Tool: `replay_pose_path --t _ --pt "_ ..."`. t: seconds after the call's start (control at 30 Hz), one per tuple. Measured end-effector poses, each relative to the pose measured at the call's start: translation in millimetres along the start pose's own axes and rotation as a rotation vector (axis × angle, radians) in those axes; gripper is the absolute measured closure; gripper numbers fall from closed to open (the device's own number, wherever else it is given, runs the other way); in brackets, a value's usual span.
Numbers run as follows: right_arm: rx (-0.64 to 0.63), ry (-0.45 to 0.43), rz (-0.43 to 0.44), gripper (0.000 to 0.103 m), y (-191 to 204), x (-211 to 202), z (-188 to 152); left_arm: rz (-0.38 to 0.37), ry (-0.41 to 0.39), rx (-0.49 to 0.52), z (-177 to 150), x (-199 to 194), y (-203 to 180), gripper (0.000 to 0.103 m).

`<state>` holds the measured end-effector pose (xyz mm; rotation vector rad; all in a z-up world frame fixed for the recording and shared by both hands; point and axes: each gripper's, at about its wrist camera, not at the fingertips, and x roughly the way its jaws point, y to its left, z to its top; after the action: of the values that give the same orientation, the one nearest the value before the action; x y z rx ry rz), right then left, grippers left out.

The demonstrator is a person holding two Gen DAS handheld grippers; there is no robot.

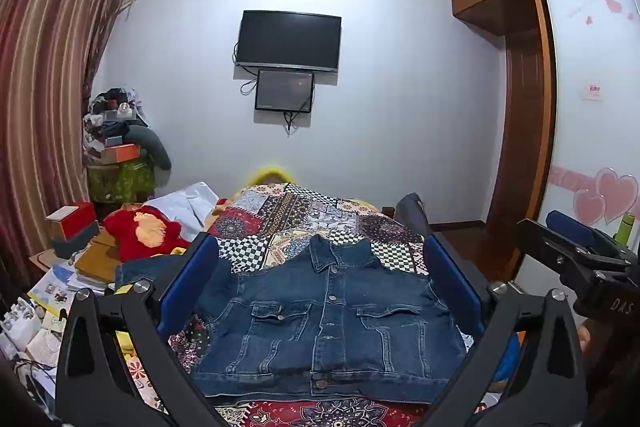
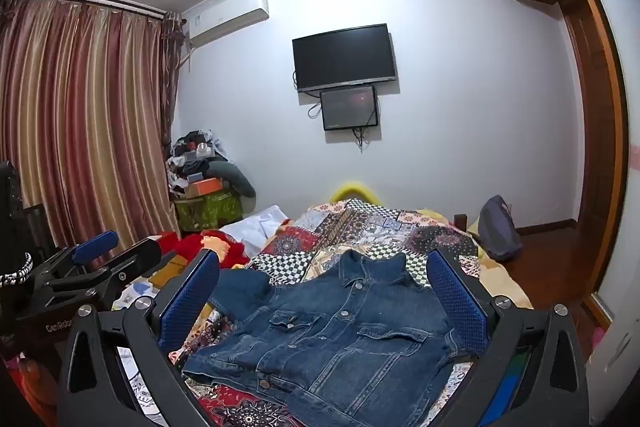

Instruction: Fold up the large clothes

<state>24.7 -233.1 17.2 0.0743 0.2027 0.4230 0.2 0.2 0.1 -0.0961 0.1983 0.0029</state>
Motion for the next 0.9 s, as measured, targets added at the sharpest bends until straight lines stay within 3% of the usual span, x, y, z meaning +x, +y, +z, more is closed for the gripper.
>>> replay_pose_path --t 0.9 --pt "0.002 0.007 -0.002 0.0 -1.4 0.8 0.0 0.003 -0.015 0.013 -1.5 0.4 -0.4 0.0"
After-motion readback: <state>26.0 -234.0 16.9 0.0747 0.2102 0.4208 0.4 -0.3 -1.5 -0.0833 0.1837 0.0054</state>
